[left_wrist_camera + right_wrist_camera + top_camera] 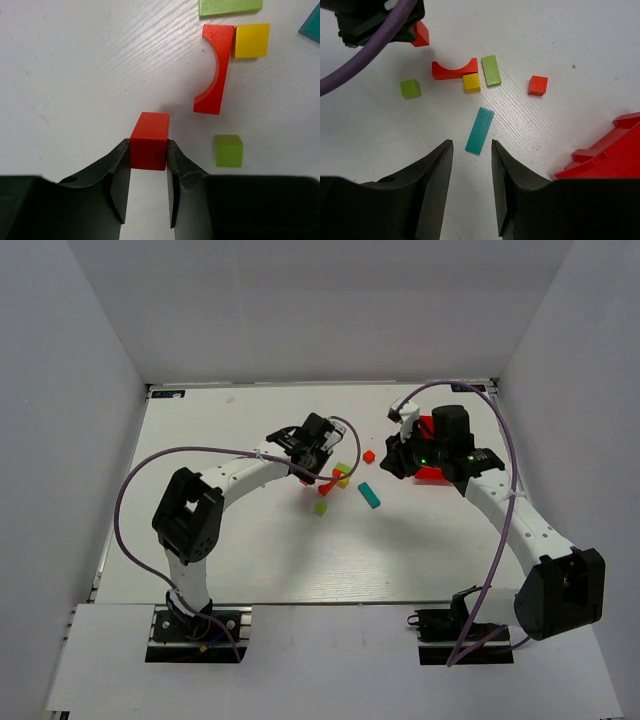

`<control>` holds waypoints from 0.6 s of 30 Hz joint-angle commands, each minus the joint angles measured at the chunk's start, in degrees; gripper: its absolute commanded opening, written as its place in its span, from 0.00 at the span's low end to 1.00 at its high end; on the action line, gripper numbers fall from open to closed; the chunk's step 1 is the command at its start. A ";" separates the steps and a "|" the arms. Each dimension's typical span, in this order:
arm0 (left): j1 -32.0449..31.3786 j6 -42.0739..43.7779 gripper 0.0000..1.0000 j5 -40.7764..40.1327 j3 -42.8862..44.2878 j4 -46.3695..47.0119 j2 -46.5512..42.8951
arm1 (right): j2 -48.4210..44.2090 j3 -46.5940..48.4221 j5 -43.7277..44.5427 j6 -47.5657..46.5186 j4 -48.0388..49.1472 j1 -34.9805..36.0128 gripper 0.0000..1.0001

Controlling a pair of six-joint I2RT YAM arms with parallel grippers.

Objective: Build the wood block tower

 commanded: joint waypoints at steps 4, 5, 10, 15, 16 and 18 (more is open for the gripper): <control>2.23 22.09 0.00 13.56 2.87 -1.08 -0.17 | -2.10 -0.87 -1.90 -0.91 1.16 0.24 0.43; 2.24 27.51 0.00 16.11 2.17 -1.09 -0.95 | -2.10 -0.88 -2.07 -1.09 1.24 0.24 0.43; 5.48 36.69 0.00 23.42 4.78 -3.45 0.25 | -3.07 -1.05 -2.60 -1.09 1.16 0.24 0.43; 7.59 44.42 0.00 26.59 12.77 -10.30 6.49 | -3.77 -1.23 -2.95 -1.09 1.33 0.15 0.43; 8.47 44.44 0.00 26.59 13.84 -10.84 7.47 | -3.95 -1.40 -2.95 -1.09 1.42 0.15 0.43; 9.35 47.32 0.00 29.05 16.12 -11.89 9.75 | -4.39 -1.40 -2.86 -1.18 1.42 0.07 0.43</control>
